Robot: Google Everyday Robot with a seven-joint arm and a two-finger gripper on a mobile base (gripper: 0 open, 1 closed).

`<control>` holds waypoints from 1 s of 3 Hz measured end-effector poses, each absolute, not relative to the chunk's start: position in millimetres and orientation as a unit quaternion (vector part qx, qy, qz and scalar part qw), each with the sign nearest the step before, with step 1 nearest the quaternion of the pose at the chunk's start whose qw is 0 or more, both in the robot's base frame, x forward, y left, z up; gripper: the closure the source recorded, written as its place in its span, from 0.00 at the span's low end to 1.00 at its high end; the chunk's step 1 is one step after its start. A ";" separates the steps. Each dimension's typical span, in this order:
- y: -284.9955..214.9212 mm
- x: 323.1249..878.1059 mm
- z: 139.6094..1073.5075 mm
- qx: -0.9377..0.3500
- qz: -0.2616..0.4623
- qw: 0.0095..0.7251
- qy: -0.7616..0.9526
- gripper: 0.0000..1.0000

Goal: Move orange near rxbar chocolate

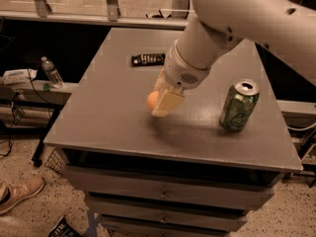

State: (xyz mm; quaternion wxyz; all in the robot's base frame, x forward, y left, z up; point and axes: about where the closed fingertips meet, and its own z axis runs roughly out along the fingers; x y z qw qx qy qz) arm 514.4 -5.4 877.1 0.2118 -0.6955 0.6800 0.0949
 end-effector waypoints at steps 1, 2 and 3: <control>-16.0 539.3 918.3 -0.694 0.107 0.249 0.667 1.00; -16.2 539.5 918.4 -0.694 0.106 0.250 0.667 1.00; -30.8 558.4 922.6 -0.673 0.089 0.281 0.678 1.00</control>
Offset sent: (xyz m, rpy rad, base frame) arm 0.0167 -0.0092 0.0219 0.0474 -0.0122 0.0106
